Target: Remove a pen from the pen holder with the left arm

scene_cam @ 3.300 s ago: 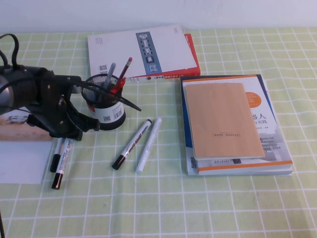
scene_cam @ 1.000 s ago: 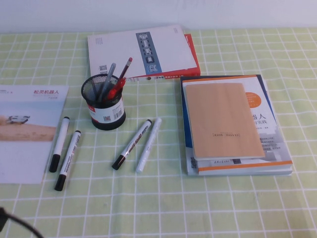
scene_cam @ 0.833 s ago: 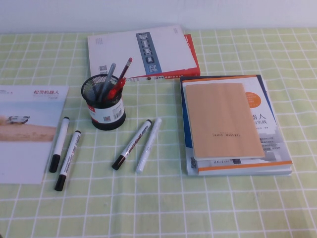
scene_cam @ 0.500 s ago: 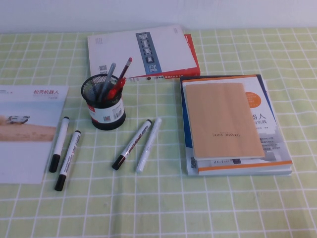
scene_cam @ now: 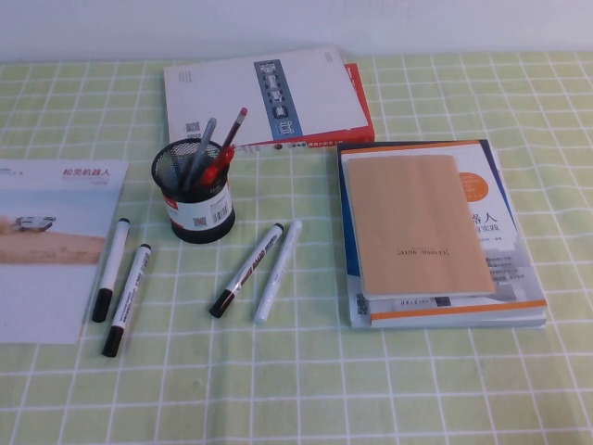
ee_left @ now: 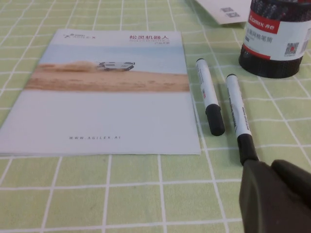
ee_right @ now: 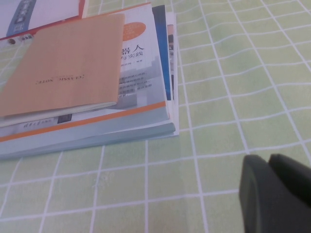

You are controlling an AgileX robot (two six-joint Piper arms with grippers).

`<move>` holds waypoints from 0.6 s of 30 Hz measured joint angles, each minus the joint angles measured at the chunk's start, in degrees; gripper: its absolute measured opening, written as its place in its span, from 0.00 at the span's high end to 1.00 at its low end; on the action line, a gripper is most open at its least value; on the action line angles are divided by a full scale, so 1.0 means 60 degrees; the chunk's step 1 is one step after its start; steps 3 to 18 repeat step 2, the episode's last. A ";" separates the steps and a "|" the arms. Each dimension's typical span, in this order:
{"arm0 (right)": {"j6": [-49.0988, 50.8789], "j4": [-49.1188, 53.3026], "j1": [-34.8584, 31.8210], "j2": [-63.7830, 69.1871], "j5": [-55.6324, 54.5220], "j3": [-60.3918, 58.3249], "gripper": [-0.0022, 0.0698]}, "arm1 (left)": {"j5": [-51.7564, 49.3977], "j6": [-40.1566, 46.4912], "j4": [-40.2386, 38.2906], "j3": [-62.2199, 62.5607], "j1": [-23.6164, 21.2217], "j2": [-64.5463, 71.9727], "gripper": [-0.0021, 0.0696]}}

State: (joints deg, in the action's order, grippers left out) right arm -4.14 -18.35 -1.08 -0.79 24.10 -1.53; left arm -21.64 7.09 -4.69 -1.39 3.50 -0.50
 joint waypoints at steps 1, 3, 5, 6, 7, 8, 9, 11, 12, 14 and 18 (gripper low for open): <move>0.0000 -0.0003 0.0000 0.0000 0.0000 0.0000 0.99 | 0.0000 0.0000 0.0018 -0.0014 0.0000 0.0000 0.97; 0.0000 -0.0003 0.0000 0.0000 0.0000 0.0000 0.99 | 0.0000 0.0000 0.0018 -0.0014 0.0000 0.0000 0.97; 0.0000 -0.0003 0.0000 0.0000 0.0000 0.0000 0.99 | 0.0000 0.0000 0.0018 -0.0014 0.0000 0.0000 0.97; 0.0000 -0.0003 0.0000 0.0000 0.0000 0.0000 0.99 | 0.0000 0.0000 0.0018 -0.0014 0.0000 0.0000 0.97; 0.0000 -0.0003 0.0000 0.0000 0.0000 0.0000 0.99 | 0.0000 0.0000 0.0018 -0.0014 0.0000 0.0000 0.97; 0.0000 -0.0003 0.0000 0.0000 0.0000 0.0000 0.99 | 0.0000 0.0000 0.0018 -0.0014 0.0000 0.0000 0.97; 0.0000 -0.0003 0.0000 0.0000 0.0000 0.0000 0.99 | 0.0000 0.0000 0.0018 -0.0014 0.0000 0.0000 0.97; 0.0000 -0.0003 0.0000 0.0000 0.0000 0.0000 0.99 | 0.0000 0.0000 0.0018 -0.0014 0.0000 0.0000 0.97; 0.0000 -0.0003 0.0000 0.0000 0.0000 0.0000 0.99 | 0.0000 0.0000 0.0018 -0.0014 0.0000 0.0000 0.97; 0.0000 -0.0003 0.0000 0.0000 0.0000 0.0000 0.99 | 0.0000 0.0000 0.0018 -0.0014 0.0000 0.0000 0.97; 0.0000 -0.0003 0.0000 0.0000 0.0000 0.0000 0.99 | 0.0000 0.0000 0.0018 -0.0014 0.0000 0.0000 0.97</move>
